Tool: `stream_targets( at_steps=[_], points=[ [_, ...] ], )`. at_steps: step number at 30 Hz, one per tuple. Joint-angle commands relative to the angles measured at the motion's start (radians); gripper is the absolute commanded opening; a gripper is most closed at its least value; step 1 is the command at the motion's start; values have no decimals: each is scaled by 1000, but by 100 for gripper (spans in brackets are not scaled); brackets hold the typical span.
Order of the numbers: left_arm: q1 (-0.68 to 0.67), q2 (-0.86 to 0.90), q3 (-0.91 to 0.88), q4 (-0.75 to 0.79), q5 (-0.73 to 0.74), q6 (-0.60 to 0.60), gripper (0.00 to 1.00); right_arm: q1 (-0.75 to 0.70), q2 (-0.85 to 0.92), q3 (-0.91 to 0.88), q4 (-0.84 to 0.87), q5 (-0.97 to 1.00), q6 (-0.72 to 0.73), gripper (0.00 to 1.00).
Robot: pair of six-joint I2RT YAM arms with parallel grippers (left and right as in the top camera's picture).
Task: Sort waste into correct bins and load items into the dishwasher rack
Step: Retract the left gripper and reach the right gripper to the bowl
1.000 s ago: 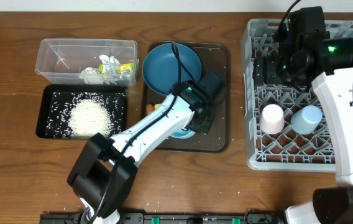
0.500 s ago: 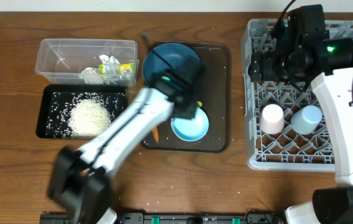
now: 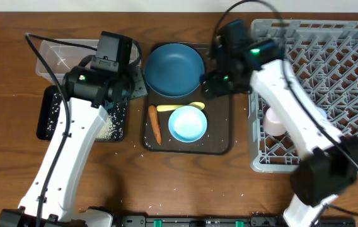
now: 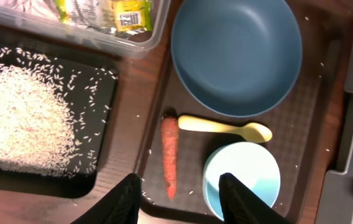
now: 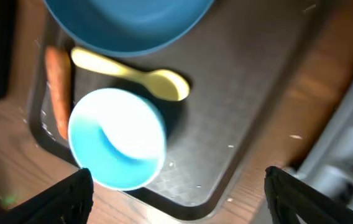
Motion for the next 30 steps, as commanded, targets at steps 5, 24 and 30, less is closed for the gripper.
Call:
stream_targets(
  at_steps=[5,24,30],
  points=[
    [5,6,8,-8,-17,-6,44,79,156,-4,-27,-30,29,73],
    [5,6,8,-8,-17,-6,45,98,256,-76,-26,5,37,16],
    [5,6,8,-7,-17,-6,45,98,256,-80,5,5,37,1]
  ],
)
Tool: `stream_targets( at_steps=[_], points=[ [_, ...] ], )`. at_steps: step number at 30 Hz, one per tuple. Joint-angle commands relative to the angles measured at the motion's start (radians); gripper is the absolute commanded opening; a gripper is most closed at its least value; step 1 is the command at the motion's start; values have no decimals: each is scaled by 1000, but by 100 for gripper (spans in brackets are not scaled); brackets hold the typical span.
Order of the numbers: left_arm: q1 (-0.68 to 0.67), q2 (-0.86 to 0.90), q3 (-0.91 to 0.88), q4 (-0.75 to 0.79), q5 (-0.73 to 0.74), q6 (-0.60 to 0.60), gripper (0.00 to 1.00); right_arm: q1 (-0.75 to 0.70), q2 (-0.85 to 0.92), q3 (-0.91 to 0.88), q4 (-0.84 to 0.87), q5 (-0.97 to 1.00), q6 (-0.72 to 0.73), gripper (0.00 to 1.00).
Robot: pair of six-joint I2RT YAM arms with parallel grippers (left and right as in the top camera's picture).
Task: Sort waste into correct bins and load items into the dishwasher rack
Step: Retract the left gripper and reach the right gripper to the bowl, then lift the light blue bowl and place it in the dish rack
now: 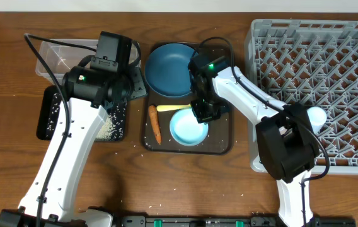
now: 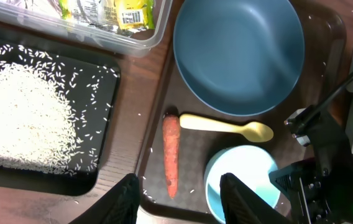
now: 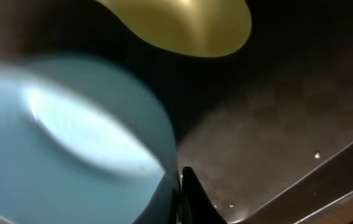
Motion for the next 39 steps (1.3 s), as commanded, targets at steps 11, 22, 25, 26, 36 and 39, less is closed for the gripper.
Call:
stream_targets(
  at_steps=[11,22,25,26,36,39],
  points=[
    [5,6,8,-3,-12,-2,56,-19,-159,38,-51,19,-34,1],
    [5,6,8,-2,-12,-2,78,-153,-494,51,69,772,174,1],
    [5,6,8,-2,-12,-2,82,-198,-504,51,107,976,229,1],
    [5,6,8,-2,-12,-2,82,-211,-502,50,121,1028,240,1],
    [5,6,8,-2,-13,-2,89,-335,-354,49,408,1297,162,1],
    [5,6,8,-2,-13,-2,90,-349,-285,49,516,1368,21,1]
  ],
)
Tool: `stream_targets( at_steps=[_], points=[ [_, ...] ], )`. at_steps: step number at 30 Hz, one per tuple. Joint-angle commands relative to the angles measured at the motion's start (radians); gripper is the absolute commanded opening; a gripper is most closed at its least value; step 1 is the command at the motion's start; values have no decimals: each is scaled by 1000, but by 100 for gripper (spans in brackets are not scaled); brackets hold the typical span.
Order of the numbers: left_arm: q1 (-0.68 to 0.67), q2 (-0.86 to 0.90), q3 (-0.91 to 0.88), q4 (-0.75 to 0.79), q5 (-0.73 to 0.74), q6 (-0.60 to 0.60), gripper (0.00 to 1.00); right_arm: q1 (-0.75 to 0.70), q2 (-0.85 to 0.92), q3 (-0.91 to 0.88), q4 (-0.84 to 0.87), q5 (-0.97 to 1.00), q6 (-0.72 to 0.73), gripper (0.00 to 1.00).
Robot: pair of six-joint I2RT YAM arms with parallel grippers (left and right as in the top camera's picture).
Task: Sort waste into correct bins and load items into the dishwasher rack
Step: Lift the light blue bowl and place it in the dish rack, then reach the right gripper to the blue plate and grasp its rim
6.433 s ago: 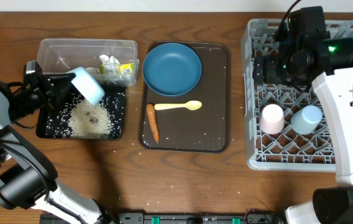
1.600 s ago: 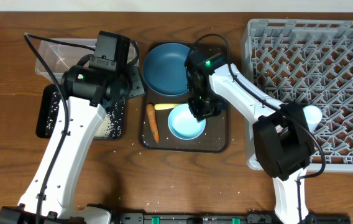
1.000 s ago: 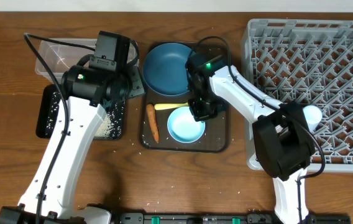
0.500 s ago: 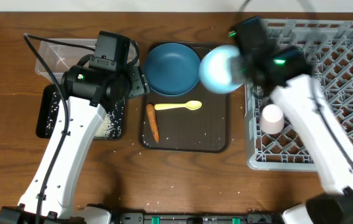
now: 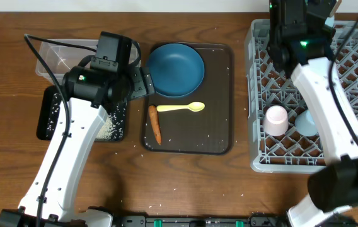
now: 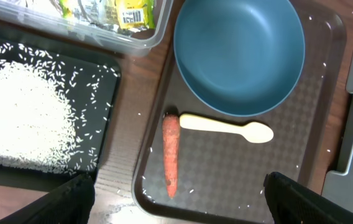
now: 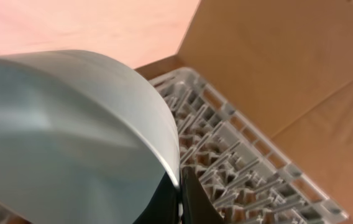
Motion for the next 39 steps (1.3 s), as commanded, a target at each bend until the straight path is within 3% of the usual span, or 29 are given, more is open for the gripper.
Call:
stream_targets(
  at_steps=[1,8,13,21,28,33,36,39],
  points=[
    [5,6,8,-1,-12,2,90,-16,76,-1,73,177,-166,1],
    [5,6,8,-1,-12,2,91,-21,238,-1,302,286,-422,1],
    [5,6,8,-1,-12,2,91,-34,319,-1,375,285,-453,1],
    [5,6,8,-1,-12,2,92,-24,341,-10,349,252,-453,1],
    [5,6,8,-1,-12,2,92,-19,341,-10,215,38,-449,1],
    [5,6,8,-1,-12,2,92,-5,341,-10,180,20,-442,2],
    [5,6,8,-1,-12,2,92,11,341,-10,163,20,-442,12],
    [5,6,8,-1,-12,2,92,37,341,-10,119,20,-442,32]
  ],
)
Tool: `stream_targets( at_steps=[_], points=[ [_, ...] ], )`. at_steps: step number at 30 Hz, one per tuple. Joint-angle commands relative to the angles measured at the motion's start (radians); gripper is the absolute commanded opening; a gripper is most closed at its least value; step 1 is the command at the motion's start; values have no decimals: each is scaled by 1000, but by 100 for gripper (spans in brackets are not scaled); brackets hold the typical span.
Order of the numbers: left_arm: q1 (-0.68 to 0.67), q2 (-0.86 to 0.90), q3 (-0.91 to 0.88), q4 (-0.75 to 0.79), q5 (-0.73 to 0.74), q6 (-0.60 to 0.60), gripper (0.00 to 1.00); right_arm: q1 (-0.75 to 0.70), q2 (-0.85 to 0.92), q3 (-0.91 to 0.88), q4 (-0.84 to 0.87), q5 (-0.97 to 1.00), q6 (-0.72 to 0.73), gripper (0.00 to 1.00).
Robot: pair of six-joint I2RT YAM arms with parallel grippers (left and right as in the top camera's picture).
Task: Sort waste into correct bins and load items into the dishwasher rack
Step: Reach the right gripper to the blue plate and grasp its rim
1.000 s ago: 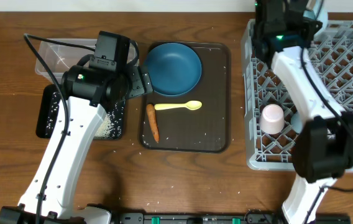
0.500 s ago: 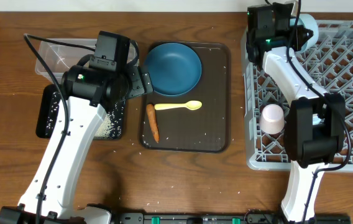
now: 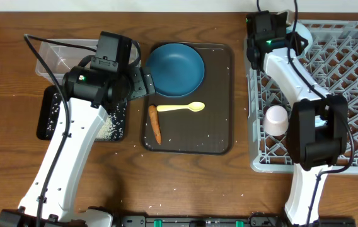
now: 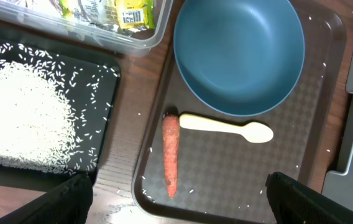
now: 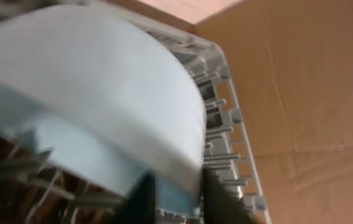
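A light blue bowl (image 5: 102, 93) lies against the tines at the back left corner of the grey dishwasher rack (image 3: 349, 82). My right gripper (image 5: 179, 199) is open a little, with the bowl's rim still between its fingers; overhead the bowl (image 3: 302, 31) shows beside that gripper (image 3: 285, 28). A pink cup (image 3: 275, 120) sits in the rack. On the dark tray (image 4: 276, 180) lie a big dark blue bowl (image 4: 238, 53), a yellow spoon (image 4: 226, 127) and a carrot (image 4: 170, 155). My left gripper (image 4: 176, 208) hangs open above the tray's near edge.
A black tray with loose rice (image 4: 27, 115) lies left of the dark tray. Behind it stands a clear bin with wrappers (image 4: 102, 15). Rice grains are scattered on the wood. The right arm stretches over the rack's left side.
My right gripper was shut on the light blue bowl above the rack's back. It is now at the back left corner, jaws parted, with the bowl among the tines. The left arm has not moved.
The light blue bowl stood on the tray with my right gripper open above it. Then the gripper was shut on its rim. Then the bowl was off the tray, held over the rack, and the left gripper had opened wider. Now the bowl rests in the rack's corner.
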Motion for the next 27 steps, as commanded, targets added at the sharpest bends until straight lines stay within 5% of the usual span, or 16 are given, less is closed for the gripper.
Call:
stream_targets(
  at_steps=[1,8,13,19,22,24,27],
  points=[
    [4,5,8,-1,-12,2,92,47,2,0,-35,-32,-1,37],
    [4,5,8,-1,-12,2,92,132,-20,0,-92,-33,-1,73],
    [4,5,8,-1,-12,2,92,161,-90,2,-80,-84,-1,86],
    [4,5,8,-1,-13,2,92,167,-210,6,-69,-539,-1,99],
    [4,5,8,-1,-12,2,92,164,-240,6,-91,-872,0,99],
    [4,5,8,-1,-12,2,92,159,-238,4,-93,-1036,5,88],
    [4,5,8,-1,-13,2,92,159,-201,-8,-67,-1154,169,85]
  ],
)
